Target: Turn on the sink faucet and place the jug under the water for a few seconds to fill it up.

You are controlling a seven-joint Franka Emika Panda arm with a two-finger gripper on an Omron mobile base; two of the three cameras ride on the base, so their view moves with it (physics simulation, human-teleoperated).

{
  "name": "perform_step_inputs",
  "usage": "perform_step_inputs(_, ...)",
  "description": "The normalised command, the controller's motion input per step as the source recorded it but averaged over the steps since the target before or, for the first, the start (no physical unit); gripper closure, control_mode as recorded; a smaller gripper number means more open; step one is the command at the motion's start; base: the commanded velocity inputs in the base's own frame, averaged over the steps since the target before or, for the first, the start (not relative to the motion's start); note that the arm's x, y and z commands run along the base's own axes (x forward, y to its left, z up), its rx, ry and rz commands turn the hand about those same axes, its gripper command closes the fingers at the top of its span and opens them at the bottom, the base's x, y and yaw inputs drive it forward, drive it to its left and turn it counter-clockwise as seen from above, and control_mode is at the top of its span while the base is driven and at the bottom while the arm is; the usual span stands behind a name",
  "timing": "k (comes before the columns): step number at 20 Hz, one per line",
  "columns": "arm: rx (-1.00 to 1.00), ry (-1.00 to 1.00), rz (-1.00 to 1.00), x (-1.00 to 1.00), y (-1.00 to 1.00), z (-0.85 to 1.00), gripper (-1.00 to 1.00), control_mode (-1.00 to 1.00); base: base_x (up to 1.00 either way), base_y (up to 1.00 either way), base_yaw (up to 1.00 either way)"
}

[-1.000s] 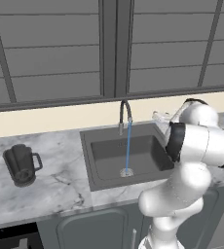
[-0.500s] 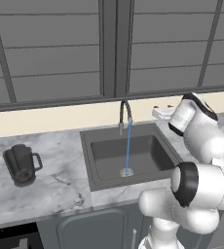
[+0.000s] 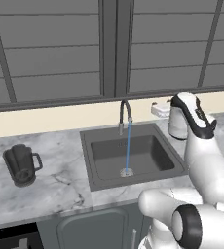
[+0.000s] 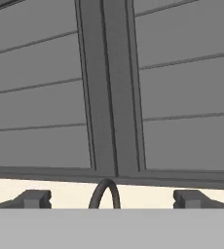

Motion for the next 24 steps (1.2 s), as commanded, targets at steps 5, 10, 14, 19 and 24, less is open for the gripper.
perform_step_inputs(5, -0.1, 0.05, 0.09, -0.62, 0.23, 0.55, -1.0, -1.0, 0.0, 0.0, 0.0)
perform_step_inputs(10, -0.14, 0.01, 0.16, -0.68, 0.46, 0.05, -1.0, -1.0, 0.0, 0.0, 0.0)
perform_step_inputs(14, -0.2, 0.0, 0.19, -0.52, 0.76, -0.1, -1.0, -1.0, 0.0, 0.0, 0.0)
perform_step_inputs(19, -0.21, 0.0, 0.19, -0.31, 0.83, -0.03, -1.0, -1.0, 0.0, 0.0, 0.0)
perform_step_inputs(24, -0.22, 0.0, 0.2, -0.18, 0.89, -0.01, -1.0, -1.0, 0.0, 0.0, 0.0)
